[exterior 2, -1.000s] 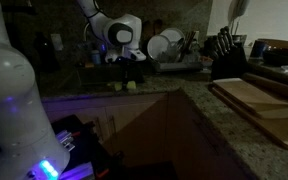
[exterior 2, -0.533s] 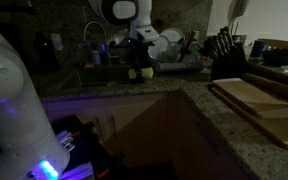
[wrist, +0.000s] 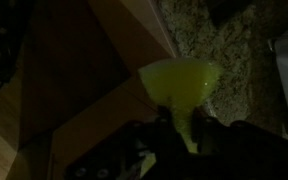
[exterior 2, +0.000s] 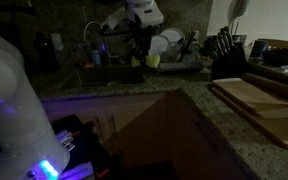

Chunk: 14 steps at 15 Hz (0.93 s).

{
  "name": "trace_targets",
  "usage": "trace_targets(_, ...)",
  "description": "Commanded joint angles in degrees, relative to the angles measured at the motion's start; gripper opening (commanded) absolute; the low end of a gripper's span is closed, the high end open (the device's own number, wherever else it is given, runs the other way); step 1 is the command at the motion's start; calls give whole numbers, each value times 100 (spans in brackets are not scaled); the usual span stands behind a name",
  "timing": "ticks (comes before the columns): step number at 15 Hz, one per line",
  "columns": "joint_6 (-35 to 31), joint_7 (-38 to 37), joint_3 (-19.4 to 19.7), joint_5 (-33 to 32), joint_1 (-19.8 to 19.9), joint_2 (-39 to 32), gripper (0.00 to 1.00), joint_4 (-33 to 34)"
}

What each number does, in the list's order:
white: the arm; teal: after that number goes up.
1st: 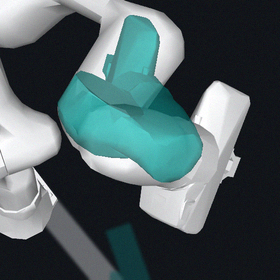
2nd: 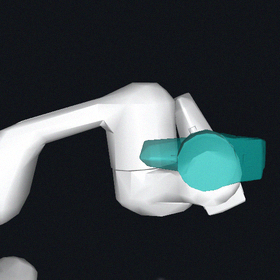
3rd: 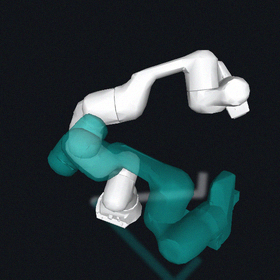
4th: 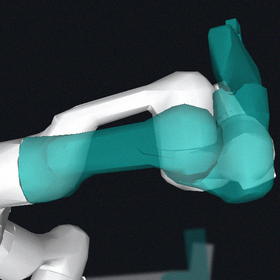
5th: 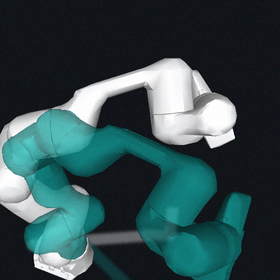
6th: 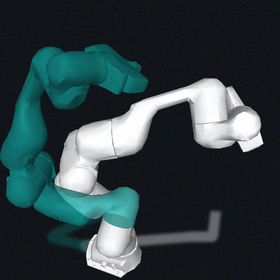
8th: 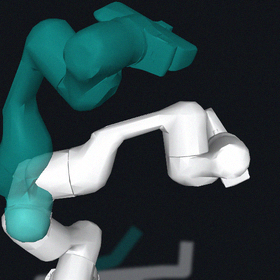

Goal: Move the yellow sponge to the right corner close to you of the wooden board

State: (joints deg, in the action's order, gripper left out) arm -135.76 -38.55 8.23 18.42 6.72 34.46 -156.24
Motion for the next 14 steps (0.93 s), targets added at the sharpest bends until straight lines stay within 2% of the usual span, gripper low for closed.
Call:
trace_targets(1,-500,-279,-284,-149,560,-558,5,414)
trace_targets(4,-310,-695,-16,-415,1137,-1147,5,1311)
trace_targets(8,343,-843,642,-221,1430,-2318,5,2509)
trace_targets(9,400,-781,799,-4,1364,-2670,5,2667)
trace_targets(11,643,-1025,881,189,1320,-2922,5,2713)
trace_targets(12,369,-805,871,-21,1340,-2487,21,2427)
trace_targets(14,413,-916,903,65,1306,-2861,21,2556)
